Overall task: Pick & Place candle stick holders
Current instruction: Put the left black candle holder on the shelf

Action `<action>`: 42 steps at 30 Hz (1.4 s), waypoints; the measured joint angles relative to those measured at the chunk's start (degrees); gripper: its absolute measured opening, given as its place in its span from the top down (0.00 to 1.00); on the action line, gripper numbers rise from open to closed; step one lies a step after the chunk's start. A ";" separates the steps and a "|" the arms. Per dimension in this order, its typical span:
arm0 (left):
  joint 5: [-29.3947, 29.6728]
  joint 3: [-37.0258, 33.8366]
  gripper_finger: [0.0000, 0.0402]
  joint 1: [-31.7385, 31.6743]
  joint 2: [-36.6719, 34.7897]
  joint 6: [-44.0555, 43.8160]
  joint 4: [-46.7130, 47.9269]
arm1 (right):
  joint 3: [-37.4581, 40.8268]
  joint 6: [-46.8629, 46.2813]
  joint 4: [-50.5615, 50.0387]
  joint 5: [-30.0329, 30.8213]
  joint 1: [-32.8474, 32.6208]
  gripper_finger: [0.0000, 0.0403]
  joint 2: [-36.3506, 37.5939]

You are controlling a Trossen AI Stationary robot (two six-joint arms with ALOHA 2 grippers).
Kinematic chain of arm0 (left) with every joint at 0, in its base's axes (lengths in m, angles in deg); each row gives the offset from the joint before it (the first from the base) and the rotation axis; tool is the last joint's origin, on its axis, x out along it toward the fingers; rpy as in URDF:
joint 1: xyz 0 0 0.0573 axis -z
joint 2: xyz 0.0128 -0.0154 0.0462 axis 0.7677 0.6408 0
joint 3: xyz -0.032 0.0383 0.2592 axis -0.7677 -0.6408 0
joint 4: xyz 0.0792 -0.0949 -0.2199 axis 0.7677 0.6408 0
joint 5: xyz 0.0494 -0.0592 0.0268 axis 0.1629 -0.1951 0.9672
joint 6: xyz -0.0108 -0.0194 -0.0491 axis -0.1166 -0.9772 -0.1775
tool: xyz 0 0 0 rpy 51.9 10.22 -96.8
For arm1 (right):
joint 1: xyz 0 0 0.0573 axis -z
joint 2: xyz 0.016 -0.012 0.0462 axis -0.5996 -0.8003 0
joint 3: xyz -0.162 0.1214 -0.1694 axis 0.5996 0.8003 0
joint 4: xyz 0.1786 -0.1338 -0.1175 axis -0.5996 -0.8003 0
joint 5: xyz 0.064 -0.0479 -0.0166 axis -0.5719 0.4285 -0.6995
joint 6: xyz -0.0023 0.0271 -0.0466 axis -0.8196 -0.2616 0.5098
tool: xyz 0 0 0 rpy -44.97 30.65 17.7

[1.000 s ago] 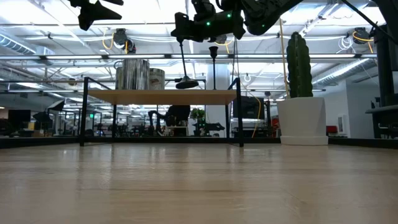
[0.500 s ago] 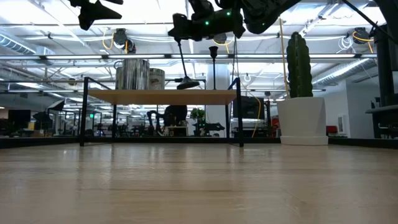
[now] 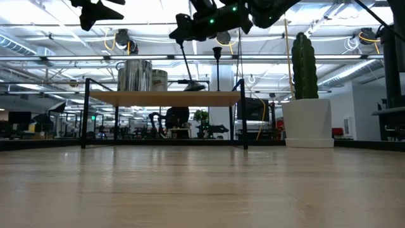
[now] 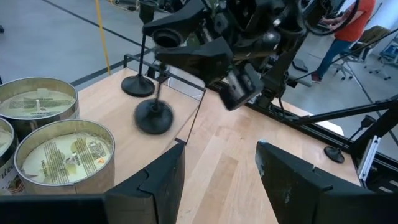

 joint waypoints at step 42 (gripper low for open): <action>-0.01 0.00 0.49 0.04 0.17 -1.74 -2.33 | -0.10 7.07 18.50 1.01 2.71 0.67 -2.95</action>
